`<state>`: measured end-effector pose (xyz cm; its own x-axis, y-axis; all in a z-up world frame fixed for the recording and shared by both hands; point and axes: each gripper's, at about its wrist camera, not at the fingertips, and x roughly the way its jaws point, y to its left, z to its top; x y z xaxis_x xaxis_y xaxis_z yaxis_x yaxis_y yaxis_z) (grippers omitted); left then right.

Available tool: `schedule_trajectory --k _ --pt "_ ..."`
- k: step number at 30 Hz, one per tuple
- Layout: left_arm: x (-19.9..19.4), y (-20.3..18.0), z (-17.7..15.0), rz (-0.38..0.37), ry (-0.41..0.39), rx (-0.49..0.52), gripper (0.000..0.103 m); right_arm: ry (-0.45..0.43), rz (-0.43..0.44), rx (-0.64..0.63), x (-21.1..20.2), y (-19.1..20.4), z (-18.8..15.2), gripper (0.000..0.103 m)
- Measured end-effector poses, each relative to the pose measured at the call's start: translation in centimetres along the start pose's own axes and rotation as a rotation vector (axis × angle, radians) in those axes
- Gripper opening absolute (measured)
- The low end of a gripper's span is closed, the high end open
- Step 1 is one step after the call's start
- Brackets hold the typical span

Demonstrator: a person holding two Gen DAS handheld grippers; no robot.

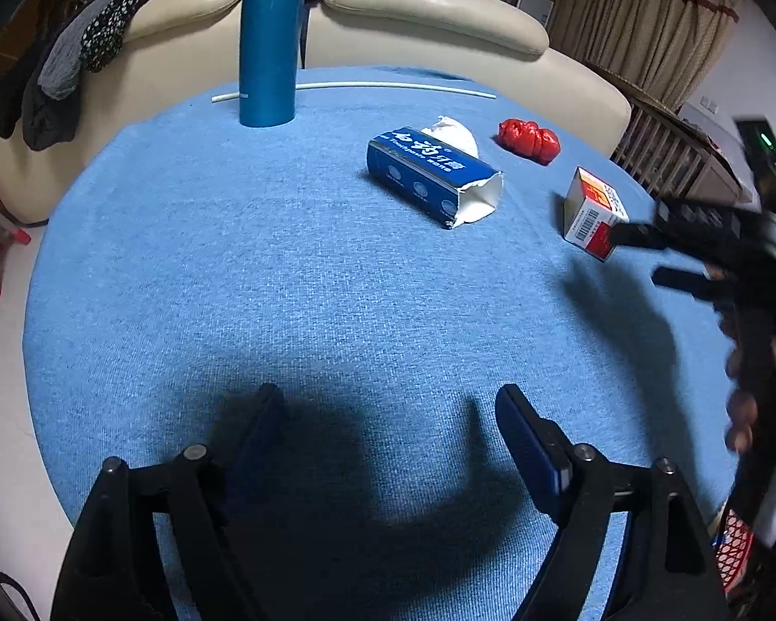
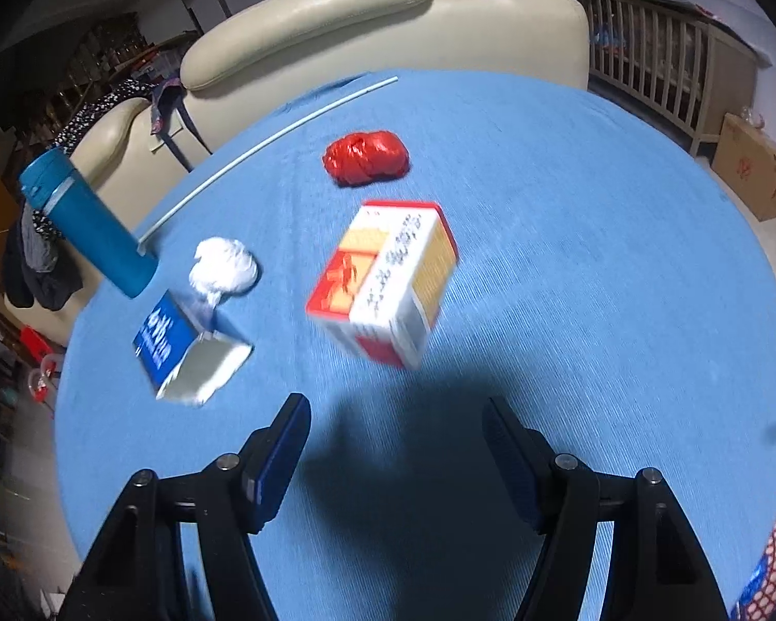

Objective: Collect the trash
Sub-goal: 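Grasp the red-and-white medicine box with the right tool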

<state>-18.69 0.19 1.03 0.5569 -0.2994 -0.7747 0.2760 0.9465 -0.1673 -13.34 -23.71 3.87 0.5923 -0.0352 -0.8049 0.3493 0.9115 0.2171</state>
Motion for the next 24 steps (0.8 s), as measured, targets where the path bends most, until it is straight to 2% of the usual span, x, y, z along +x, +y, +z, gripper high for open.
schedule_trajectory --k 8,12,13,14,16,20,24 --pt "0.3 -0.3 0.2 0.009 -0.002 0.033 0.089 -0.025 -0.046 -0.005 3.5 2.0 3.5 0.072" --pt "0.5 0.3 0.8 0.0 0.017 0.002 0.089 -0.032 -0.048 -0.008 4.8 2.2 4.4 0.071" --pt "0.5 0.4 0.9 -0.002 0.019 -0.004 0.089 -0.035 -0.045 -0.012 4.9 2.1 4.5 0.057" --pt "0.7 0.5 1.2 0.001 0.024 -0.01 0.089 -0.038 -0.041 -0.021 4.9 2.0 4.5 0.05" --pt "1.1 0.4 1.6 0.006 0.035 -0.017 0.089 -0.048 -0.03 -0.034 4.8 1.6 4.3 0.05" --pt "2.1 -0.7 4.2 -0.014 0.037 -0.019 0.088 -0.056 0.002 -0.045 4.0 0.5 3.6 0.05" --pt "2.8 -2.5 8.5 -0.009 -0.026 -0.029 0.089 -0.054 0.038 -0.042 3.3 -0.4 2.8 0.05"
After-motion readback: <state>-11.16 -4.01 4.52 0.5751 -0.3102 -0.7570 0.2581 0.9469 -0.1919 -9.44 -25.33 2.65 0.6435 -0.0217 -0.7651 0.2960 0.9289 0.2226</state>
